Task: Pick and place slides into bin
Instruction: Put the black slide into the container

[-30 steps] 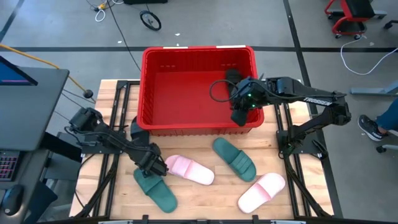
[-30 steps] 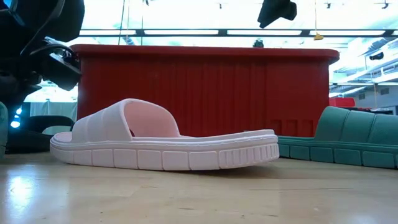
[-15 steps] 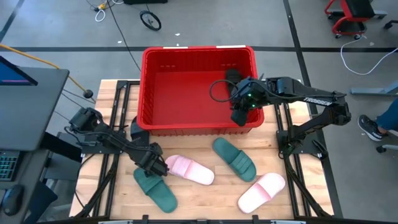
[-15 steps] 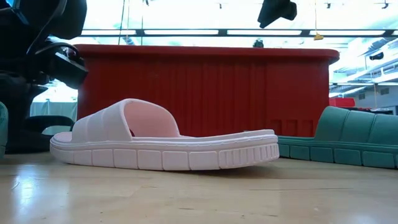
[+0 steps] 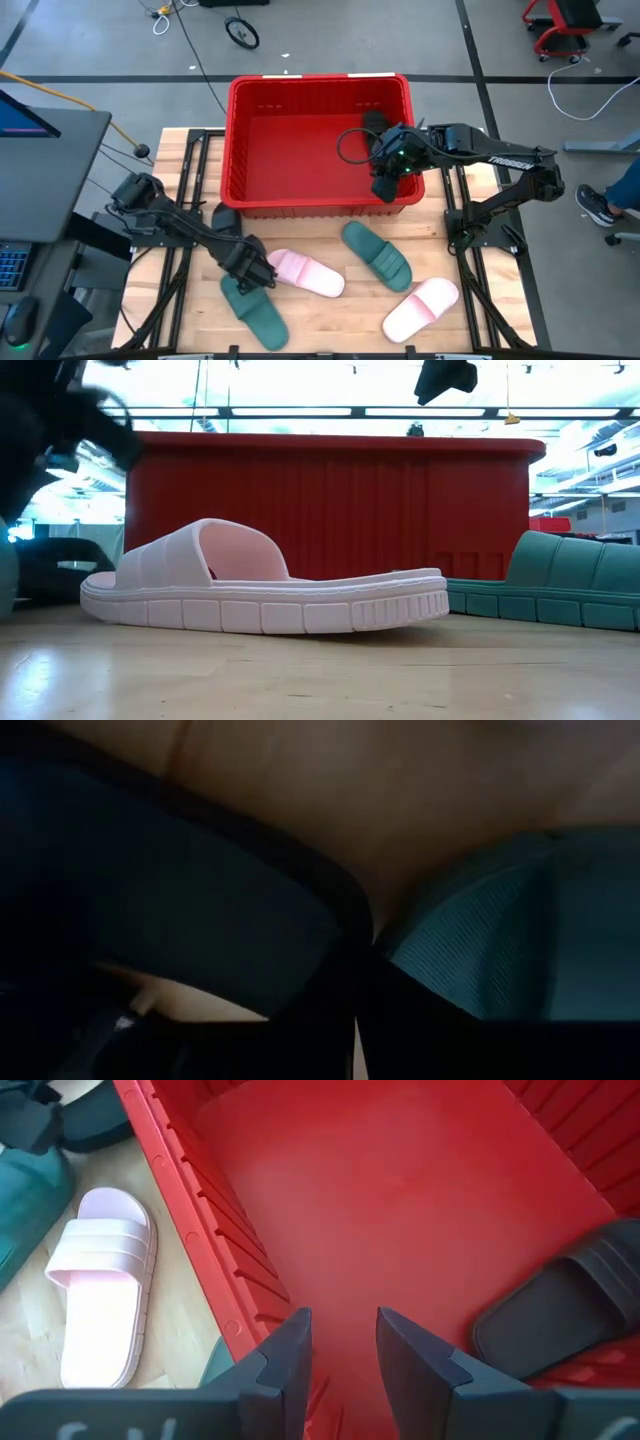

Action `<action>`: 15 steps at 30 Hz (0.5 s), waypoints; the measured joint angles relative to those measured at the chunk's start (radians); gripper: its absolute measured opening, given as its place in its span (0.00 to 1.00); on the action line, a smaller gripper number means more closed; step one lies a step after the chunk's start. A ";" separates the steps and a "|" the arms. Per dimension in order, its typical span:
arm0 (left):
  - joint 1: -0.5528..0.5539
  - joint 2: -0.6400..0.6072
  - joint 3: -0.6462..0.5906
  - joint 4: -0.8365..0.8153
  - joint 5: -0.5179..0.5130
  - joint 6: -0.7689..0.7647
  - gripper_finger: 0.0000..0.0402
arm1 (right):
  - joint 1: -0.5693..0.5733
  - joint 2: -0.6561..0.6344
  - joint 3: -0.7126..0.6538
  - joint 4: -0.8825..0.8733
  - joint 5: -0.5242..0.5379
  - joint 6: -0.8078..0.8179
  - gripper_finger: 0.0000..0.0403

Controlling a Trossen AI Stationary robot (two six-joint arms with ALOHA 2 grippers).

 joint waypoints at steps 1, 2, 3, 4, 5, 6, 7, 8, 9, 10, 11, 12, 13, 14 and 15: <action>0.000 0.000 0.019 -0.003 -0.013 0.000 0.01 | 0.000 0.000 0.000 0.000 0.000 -0.001 0.30; 0.000 0.000 0.038 -0.009 -0.028 -0.001 0.00 | 0.000 0.000 0.000 0.000 0.000 -0.003 0.30; 0.003 0.000 0.054 -0.020 -0.039 -0.002 0.00 | 0.000 0.000 0.000 0.000 0.000 -0.006 0.30; 0.005 0.000 0.069 -0.032 -0.045 -0.007 0.00 | 0.000 0.000 0.000 0.000 0.000 -0.007 0.30; 0.008 0.000 0.084 -0.044 -0.048 -0.014 0.00 | 0.000 0.000 0.000 0.000 0.000 -0.007 0.30; 0.010 0.000 0.102 -0.064 -0.049 -0.023 0.00 | 0.000 0.000 0.000 0.000 0.000 -0.007 0.30; 0.010 0.000 0.120 -0.079 -0.054 -0.025 0.00 | 0.000 0.000 0.000 0.000 0.000 -0.008 0.30; 0.010 0.000 0.136 -0.092 -0.058 -0.026 0.00 | 0.000 0.000 0.000 0.000 0.000 -0.008 0.30; 0.010 0.000 0.152 -0.108 -0.059 -0.026 0.00 | 0.000 0.000 0.000 0.000 0.000 -0.008 0.30; 0.010 0.000 0.172 -0.121 -0.059 -0.026 0.00 | 0.000 0.000 0.000 0.000 0.000 -0.008 0.30; 0.010 0.000 0.198 -0.134 -0.058 -0.025 0.00 | 0.000 0.000 0.000 -0.001 0.000 -0.008 0.30; 0.010 0.000 0.228 -0.138 -0.057 -0.024 0.00 | 0.000 0.000 0.000 -0.003 0.000 -0.008 0.30; 0.010 0.000 0.263 -0.134 -0.054 -0.017 0.00 | 0.000 0.000 0.000 -0.006 0.000 -0.008 0.30; 0.010 0.000 0.301 -0.130 -0.048 -0.001 0.00 | 0.000 0.000 0.000 -0.006 0.000 -0.008 0.30; 0.010 0.000 0.347 -0.130 -0.035 0.016 0.00 | 0.000 0.000 0.000 -0.006 0.000 -0.008 0.30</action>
